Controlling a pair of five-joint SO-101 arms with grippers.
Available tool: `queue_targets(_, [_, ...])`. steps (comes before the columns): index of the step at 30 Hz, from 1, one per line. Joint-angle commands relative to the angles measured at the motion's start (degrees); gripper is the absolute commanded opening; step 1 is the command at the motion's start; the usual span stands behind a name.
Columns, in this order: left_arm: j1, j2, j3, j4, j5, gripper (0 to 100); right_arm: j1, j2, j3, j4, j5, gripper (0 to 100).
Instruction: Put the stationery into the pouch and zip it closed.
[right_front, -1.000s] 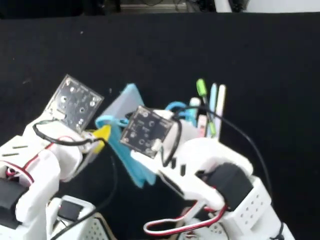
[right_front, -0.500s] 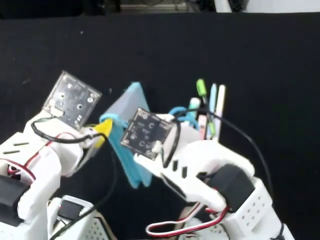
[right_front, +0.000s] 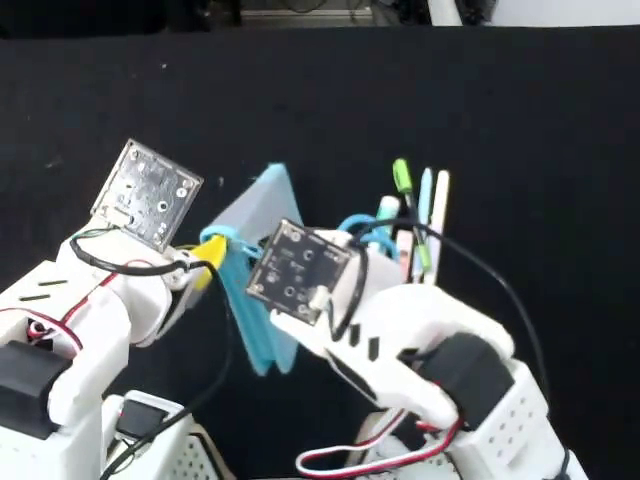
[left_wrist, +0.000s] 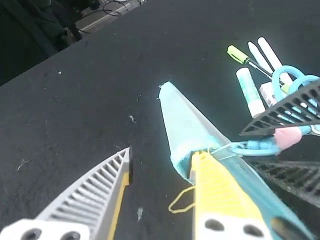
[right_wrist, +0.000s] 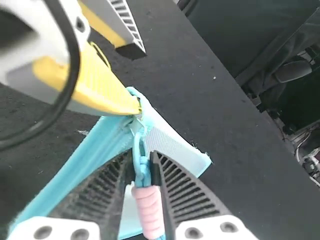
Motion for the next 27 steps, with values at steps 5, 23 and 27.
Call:
queue_targets(5, [0.9, -0.2, 3.1, -0.6, 8.3, 6, 0.1, -7.6, 0.6, 0.4, 0.0, 1.1])
queue_targets(23, [0.4, -0.1, 0.4, -0.9, 11.9, 3, -1.0, -19.2, 17.6, -0.1, -6.7, 16.2])
queue_targets(27, [0.4, -0.1, 0.5, -0.9, 11.9, 3, -4.1, -19.6, 22.0, -6.2, -5.9, 24.2])
